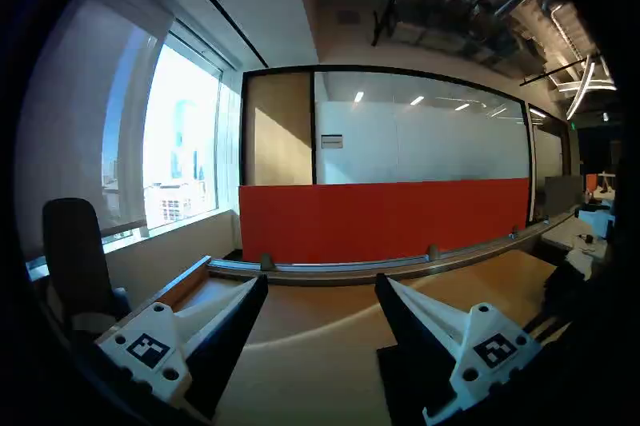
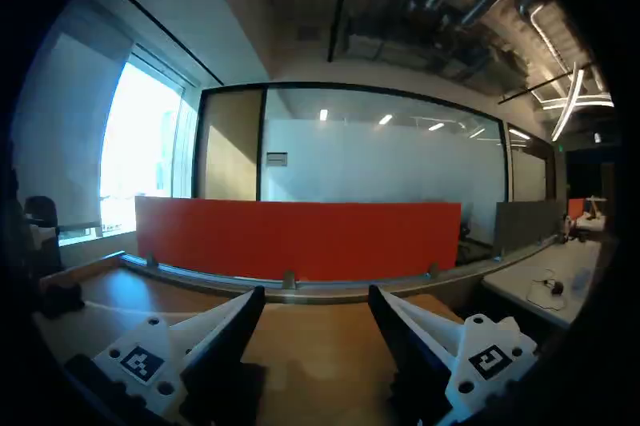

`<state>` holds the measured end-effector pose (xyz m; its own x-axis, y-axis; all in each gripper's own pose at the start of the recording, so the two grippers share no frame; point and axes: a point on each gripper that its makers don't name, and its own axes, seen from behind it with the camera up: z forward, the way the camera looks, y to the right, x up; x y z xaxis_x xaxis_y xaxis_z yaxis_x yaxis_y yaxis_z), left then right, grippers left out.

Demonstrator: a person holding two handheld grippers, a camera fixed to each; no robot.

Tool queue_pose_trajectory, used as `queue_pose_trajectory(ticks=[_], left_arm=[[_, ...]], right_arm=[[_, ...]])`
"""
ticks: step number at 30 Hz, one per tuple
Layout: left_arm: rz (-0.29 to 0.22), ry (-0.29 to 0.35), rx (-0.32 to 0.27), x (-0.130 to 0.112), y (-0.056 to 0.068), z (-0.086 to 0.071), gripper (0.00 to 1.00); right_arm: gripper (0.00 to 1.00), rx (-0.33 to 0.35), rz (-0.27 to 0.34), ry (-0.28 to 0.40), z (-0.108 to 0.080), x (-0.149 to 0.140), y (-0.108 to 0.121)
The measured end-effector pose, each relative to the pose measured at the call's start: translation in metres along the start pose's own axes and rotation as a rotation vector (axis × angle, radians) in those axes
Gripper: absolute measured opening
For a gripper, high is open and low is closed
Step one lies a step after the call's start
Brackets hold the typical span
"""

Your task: Fold towel

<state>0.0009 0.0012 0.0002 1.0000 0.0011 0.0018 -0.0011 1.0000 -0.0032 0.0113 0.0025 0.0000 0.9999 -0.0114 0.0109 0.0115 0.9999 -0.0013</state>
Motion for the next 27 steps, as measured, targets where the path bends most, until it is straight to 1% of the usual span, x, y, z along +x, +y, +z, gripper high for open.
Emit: queue_pose_trajectory(ticks=[2, 8, 14, 20, 23, 27], left_arm=[[0.002, -0.003, -0.006, 0.002, 0.002, 0.000, 1.00], [0.031, -0.032, -0.062, 0.004, 0.014, 0.004, 1.00], [0.028, -0.074, -0.149, 0.003, 0.032, 0.006, 1.00], [0.041, -0.101, -0.220, 0.004, 0.048, 0.007, 1.00], [0.044, -0.128, -0.264, -0.001, 0.058, 0.006, 1.00], [0.048, -0.167, -0.310, -0.011, 0.067, 0.003, 1.00]], right_arm=[[1.00, 0.005, -0.003, -0.007, 0.000, 0.002, -0.001], [1.00, 0.040, -0.020, -0.031, 0.003, 0.007, -0.005], [1.00, 0.142, -0.048, -0.087, 0.005, 0.006, -0.026], [1.00, 0.239, -0.077, -0.142, 0.006, 0.004, -0.046], [1.00, 0.264, -0.087, -0.166, 0.007, 0.002, -0.051], [1.00, 0.310, -0.107, -0.210, 0.005, -0.010, -0.059]])
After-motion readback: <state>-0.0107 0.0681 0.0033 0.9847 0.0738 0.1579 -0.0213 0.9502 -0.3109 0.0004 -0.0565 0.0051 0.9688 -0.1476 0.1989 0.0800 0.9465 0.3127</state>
